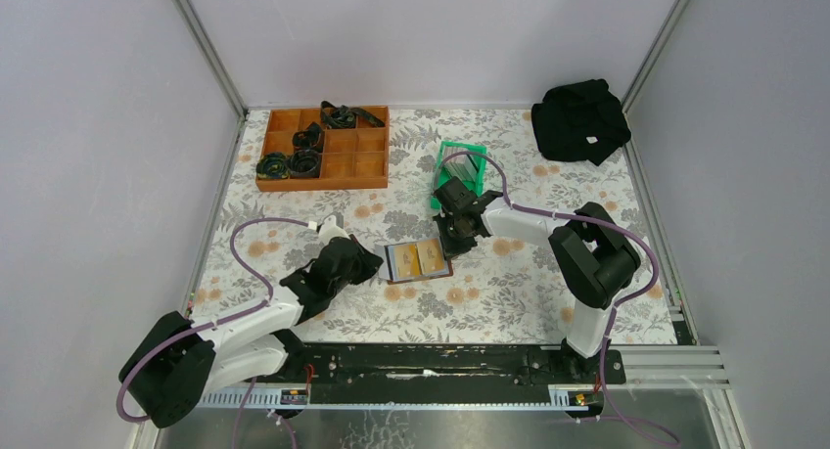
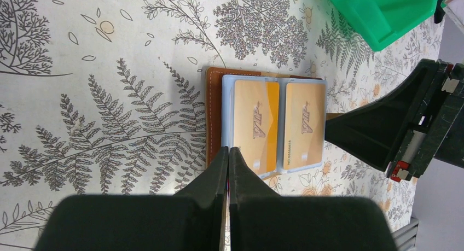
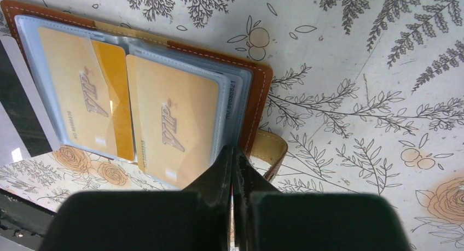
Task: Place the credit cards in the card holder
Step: Turn over the card slot in the card holder.
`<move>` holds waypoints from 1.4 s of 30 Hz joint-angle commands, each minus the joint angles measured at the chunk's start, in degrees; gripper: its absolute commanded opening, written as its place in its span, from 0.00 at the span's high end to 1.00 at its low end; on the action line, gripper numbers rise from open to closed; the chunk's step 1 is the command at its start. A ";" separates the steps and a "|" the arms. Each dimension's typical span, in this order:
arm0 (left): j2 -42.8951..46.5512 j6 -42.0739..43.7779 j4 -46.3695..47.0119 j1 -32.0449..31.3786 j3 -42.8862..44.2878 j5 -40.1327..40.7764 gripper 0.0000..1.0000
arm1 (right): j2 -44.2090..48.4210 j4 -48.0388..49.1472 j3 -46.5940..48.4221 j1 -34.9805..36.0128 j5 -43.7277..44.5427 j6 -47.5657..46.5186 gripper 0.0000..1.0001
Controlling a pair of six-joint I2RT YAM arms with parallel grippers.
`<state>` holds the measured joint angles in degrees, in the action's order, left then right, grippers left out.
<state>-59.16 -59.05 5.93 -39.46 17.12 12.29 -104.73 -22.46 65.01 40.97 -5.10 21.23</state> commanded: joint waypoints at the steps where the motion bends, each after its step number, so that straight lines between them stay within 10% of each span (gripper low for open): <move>1: -0.54 0.59 0.00 -0.28 -0.42 1.98 1.00 | 0.76 -2.37 -0.16 -0.45 2.35 -1.38 1.00; 42: -0.85 2.70 -1.19 -0.26 0.27 1.75 1.00 | -0.03 -1.19 -1.12 -0.45 1.78 -1.21 1.00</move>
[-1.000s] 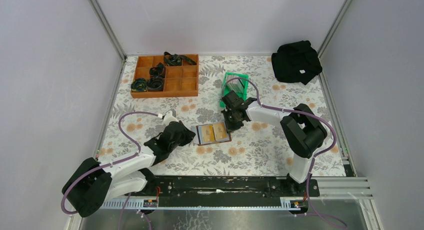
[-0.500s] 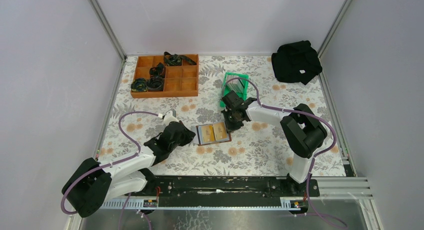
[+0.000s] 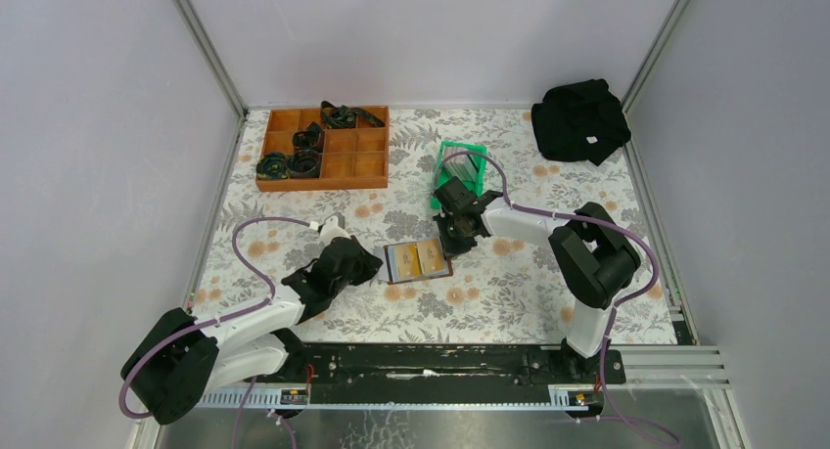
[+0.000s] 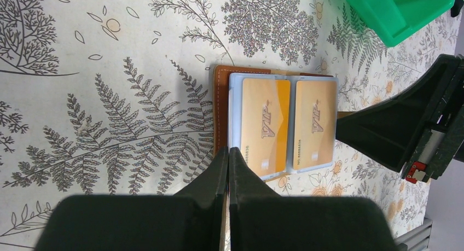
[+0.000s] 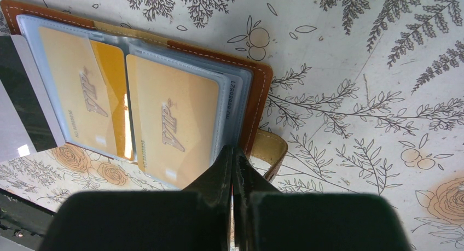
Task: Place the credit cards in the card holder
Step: Turn over the card slot in the card holder.
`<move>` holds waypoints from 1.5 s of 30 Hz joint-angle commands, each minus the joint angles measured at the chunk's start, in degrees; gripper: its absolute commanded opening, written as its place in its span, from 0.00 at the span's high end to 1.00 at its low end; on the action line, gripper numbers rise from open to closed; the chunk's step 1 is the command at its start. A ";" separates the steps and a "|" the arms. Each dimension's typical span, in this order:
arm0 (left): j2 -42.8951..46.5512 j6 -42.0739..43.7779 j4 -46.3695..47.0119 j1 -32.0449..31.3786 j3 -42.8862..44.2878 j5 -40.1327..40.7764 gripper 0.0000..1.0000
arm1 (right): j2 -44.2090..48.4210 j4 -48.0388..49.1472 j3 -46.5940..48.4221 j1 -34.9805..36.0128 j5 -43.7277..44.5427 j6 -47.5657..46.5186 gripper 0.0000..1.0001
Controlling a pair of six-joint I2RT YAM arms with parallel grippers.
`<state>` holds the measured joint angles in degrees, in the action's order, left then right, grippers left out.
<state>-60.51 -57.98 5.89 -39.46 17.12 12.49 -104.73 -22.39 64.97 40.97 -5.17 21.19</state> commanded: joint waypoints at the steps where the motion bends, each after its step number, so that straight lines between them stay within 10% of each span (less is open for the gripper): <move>1: 0.51 1.64 -1.14 -0.26 0.28 1.51 1.00 | -0.04 -1.25 -1.03 -0.45 1.88 -1.15 1.00; 45: -19.50 3.14 15.07 -0.29 6.82 -11.80 1.00 | 1.63 -4.20 -0.45 -0.63 7.90 -2.43 1.00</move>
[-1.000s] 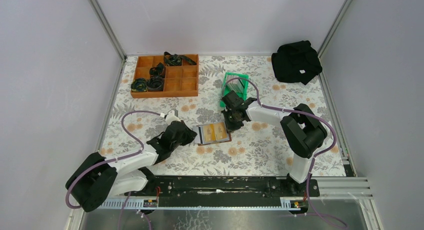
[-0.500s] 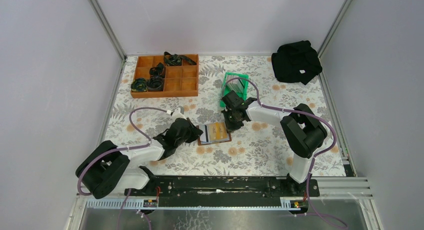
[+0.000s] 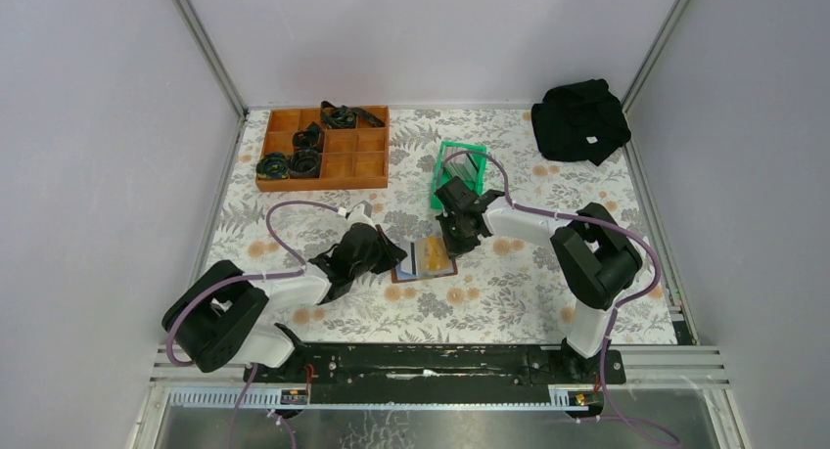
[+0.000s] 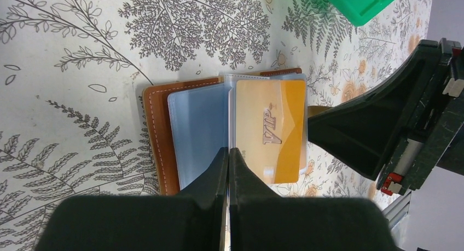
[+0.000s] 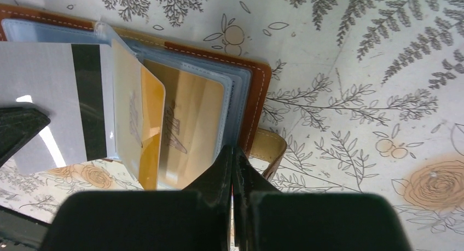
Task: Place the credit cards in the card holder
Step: Turn over the card slot in the card holder.
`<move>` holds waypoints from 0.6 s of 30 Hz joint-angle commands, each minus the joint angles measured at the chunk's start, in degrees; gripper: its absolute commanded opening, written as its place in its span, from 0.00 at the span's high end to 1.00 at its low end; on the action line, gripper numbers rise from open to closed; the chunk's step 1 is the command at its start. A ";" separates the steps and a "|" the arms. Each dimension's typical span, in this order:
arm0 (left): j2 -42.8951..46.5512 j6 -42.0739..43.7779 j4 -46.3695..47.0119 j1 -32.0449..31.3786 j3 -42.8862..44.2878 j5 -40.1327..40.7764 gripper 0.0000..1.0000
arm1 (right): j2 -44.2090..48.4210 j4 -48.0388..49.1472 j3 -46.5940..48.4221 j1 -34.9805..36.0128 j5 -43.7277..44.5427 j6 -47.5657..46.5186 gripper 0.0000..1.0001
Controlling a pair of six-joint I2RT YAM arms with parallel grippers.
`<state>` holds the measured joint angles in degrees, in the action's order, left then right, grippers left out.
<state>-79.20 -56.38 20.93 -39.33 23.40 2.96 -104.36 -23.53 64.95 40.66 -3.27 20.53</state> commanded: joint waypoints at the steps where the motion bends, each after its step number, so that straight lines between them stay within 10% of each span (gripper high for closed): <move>1: -0.65 1.54 -0.04 -0.40 0.28 -2.17 1.00 | 1.52 -3.59 -0.11 -0.32 7.14 -1.93 0.98; 18: 1.03 0.62 -0.01 -0.40 -0.94 -1.57 1.00 | 5.55 -5.95 2.40 -0.41 11.07 -2.63 0.83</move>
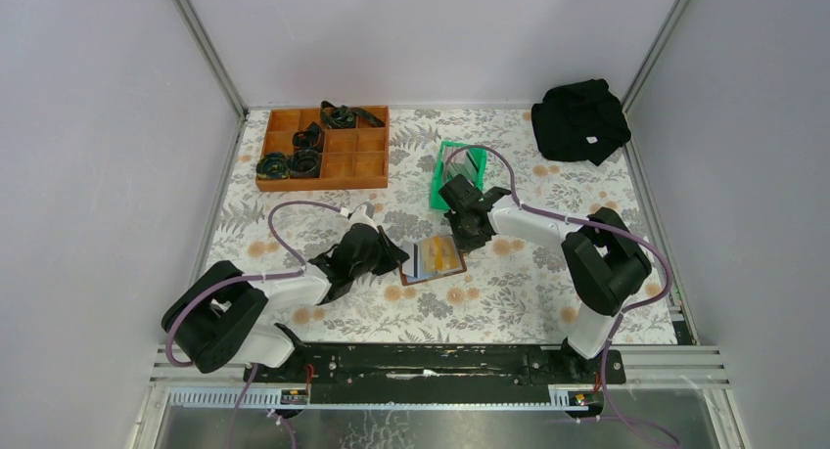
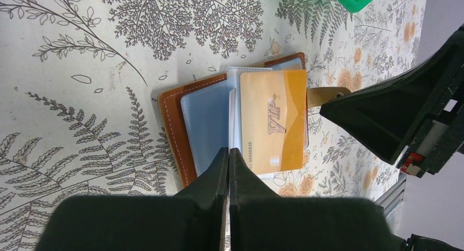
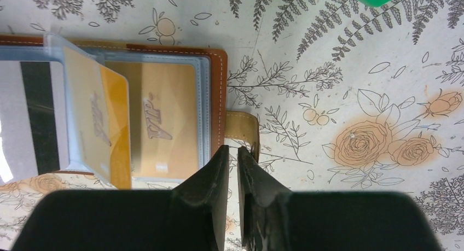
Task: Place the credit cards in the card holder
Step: Turn over the card slot in the card holder.
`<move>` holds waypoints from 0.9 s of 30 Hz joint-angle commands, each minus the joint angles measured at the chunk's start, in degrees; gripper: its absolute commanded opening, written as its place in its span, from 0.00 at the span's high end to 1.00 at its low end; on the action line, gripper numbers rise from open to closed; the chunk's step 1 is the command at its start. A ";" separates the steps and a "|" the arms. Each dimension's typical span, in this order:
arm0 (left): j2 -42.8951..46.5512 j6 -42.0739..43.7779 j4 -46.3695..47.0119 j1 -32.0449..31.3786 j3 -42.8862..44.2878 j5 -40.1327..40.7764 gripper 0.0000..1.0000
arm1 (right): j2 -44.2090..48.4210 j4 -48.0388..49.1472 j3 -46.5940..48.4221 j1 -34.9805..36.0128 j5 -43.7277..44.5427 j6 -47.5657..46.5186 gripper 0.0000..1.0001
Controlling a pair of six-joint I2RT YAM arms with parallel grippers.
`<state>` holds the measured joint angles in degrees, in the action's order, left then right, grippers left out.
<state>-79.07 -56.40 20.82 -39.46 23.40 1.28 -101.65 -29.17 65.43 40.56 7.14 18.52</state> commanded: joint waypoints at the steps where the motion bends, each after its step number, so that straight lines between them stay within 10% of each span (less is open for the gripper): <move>1: 1.09 0.53 0.10 -0.29 -1.16 0.19 1.00 | 2.73 -0.07 1.90 -0.30 -0.20 -0.75 0.83; 27: -1.03 0.59 1.49 -0.25 -0.76 -0.55 1.00 | 2.31 2.16 6.88 3.41 -7.42 0.45 0.75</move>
<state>-78.89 -56.47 21.34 -39.46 22.41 1.15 -100.92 -27.62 69.56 42.59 1.41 18.46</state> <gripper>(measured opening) 0.011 0.256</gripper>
